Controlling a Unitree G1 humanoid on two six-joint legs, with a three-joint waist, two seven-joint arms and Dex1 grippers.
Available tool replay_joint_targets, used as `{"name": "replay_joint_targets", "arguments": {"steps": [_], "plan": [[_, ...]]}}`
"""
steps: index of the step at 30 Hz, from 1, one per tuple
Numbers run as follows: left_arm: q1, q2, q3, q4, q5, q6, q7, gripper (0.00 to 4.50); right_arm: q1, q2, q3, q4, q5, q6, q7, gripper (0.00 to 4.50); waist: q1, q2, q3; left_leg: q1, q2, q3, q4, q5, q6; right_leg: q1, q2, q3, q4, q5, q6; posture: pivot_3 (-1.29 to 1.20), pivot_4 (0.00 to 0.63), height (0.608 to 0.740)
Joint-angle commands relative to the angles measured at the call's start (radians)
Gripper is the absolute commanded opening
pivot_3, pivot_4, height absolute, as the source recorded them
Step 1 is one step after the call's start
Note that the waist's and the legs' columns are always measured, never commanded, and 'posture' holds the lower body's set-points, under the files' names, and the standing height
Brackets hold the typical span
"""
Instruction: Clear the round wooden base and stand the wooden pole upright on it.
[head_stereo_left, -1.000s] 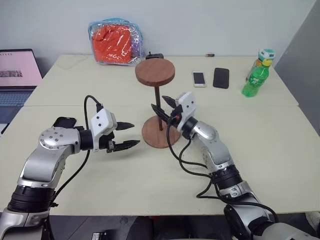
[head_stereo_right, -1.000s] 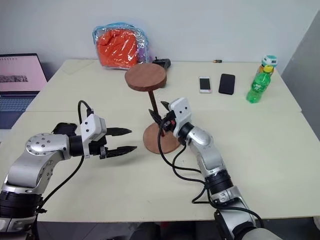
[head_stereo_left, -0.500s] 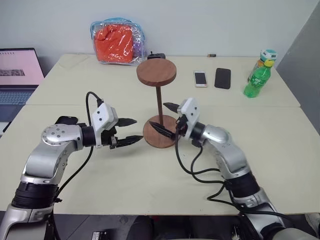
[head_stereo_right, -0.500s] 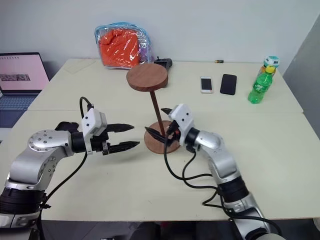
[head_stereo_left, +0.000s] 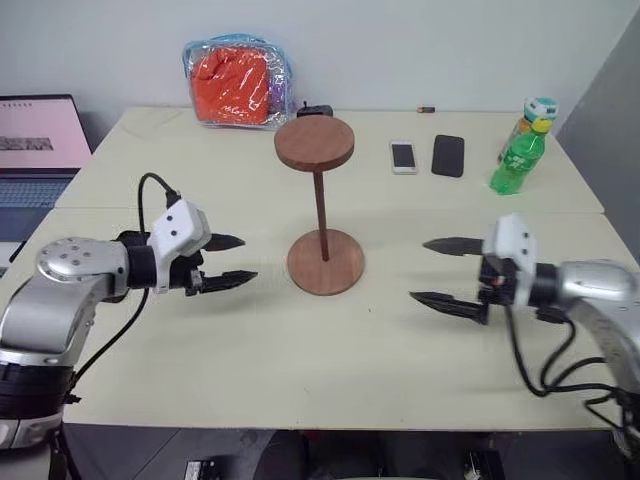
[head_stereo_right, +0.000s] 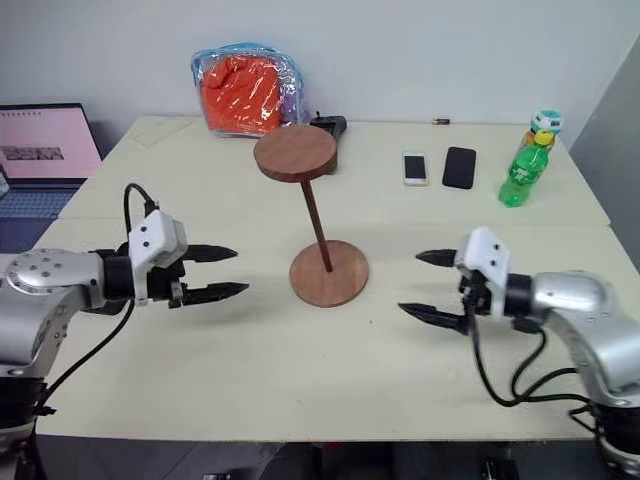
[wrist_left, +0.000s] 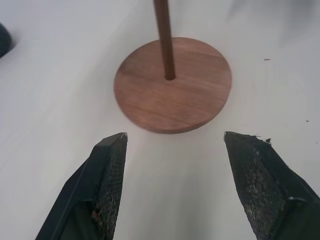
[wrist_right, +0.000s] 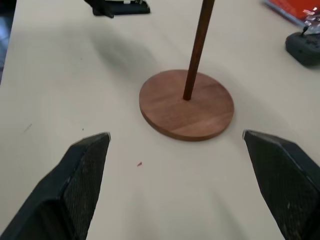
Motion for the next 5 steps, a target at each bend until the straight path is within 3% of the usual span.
{"name": "replay_joint_targets", "arguments": {"steps": [1, 5], "plan": [[-0.042, 0.017, 0.029, 0.011, -0.014, -0.004, -0.014, 3.22, 0.004, -0.025, -0.051, -0.029, 0.045, 0.001, 0.021, 4.46, 0.0, 0.0, 0.0, 0.0, 0.0, 0.0, 0.0, 0.0, 0.0, 0.0, 0.0, 0.0, 0.0, 0.0, 0.0, 0.0, 0.15, 0.74], [-0.061, 0.011, 0.015, 0.031, -0.01, -0.021, -0.04, 3.22, -0.001, -0.037, -0.05, -0.013, 0.042, -0.01, 0.02, 4.46, 0.0, 0.0, 0.0, 0.0, 0.0, 0.001, 0.0, 0.0, 0.0, 0.0, 0.0, 0.0, 0.0, 0.0, 0.0, 0.0, 0.15, 0.74]]}}
